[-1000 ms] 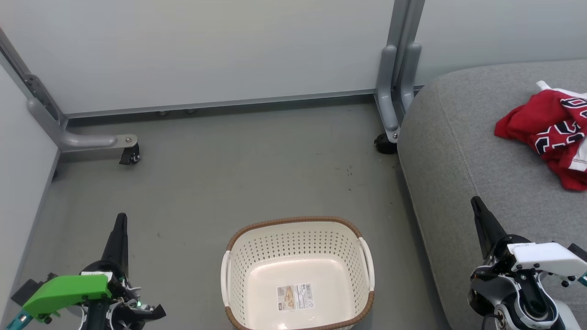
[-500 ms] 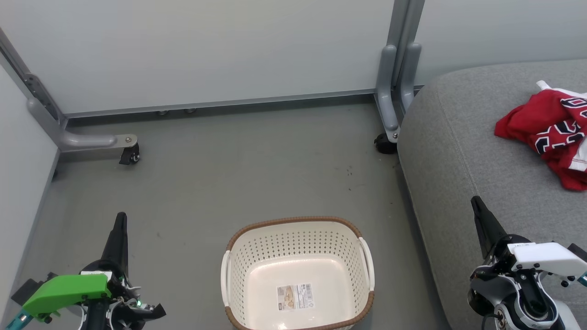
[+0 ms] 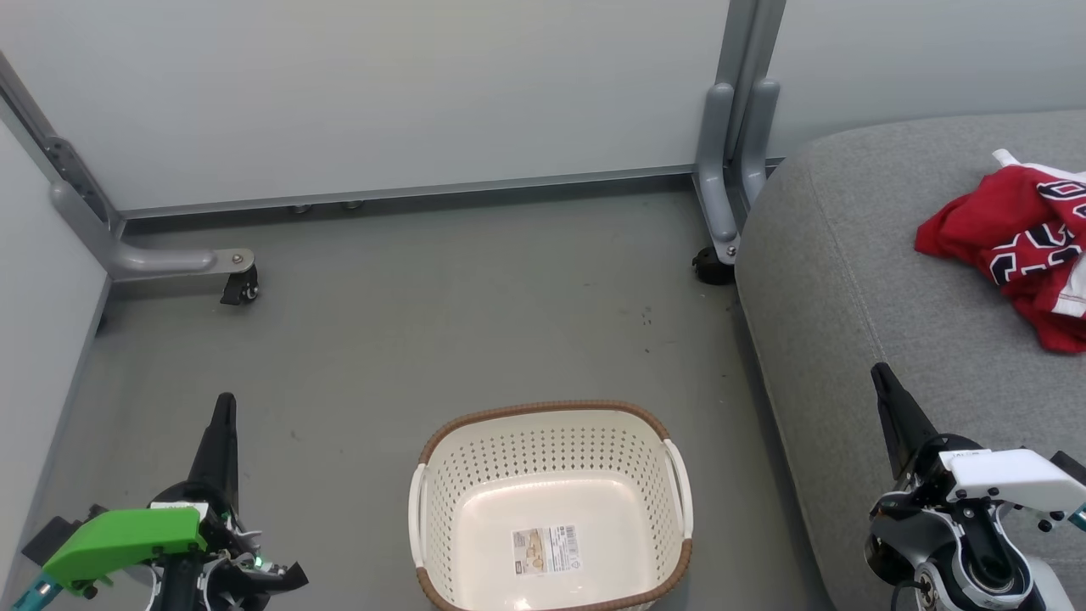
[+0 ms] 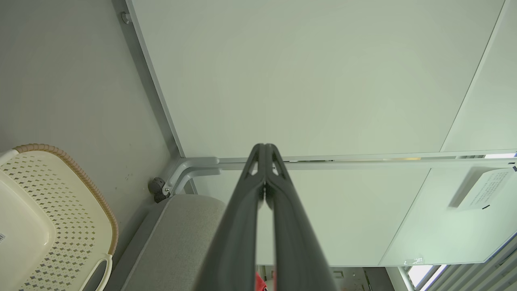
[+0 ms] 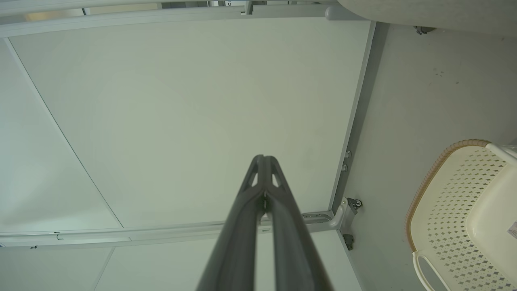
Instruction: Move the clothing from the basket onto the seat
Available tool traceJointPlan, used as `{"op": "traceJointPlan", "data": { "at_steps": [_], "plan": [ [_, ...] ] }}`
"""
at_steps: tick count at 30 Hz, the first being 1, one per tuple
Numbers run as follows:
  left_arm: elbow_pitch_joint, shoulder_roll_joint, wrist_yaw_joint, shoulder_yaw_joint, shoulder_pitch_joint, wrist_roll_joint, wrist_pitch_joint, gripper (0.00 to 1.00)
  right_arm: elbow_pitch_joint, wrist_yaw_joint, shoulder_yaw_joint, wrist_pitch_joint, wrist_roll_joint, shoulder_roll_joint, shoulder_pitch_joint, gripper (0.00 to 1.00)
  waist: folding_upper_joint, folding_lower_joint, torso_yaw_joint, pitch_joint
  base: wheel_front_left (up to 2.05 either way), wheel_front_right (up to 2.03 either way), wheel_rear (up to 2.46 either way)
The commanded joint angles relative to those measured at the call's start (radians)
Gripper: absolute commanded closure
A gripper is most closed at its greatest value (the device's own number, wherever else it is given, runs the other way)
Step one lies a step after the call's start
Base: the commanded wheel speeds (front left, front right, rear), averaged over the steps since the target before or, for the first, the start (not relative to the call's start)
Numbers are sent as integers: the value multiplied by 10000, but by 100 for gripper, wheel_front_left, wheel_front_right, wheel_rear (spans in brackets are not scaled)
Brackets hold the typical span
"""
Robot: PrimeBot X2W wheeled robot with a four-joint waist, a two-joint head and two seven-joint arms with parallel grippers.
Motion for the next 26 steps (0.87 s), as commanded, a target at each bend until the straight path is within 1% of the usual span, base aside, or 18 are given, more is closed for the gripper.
{"op": "traceJointPlan", "data": {
  "at_steps": [1, 26],
  "plan": [
    [18, 12, -44, 38, -167, 26, 22, 100, 19, 4, -22, 20, -39, -2, -65, 100, 0, -1, 0, 0, 0, 0, 0],
    [20, -20, -44, 98, -174, 84, 64, 100, 21, 4, -62, 63, -81, 24, -71, 100, 0, -1, 0, -1, 0, 0, 0]
  ]
}}
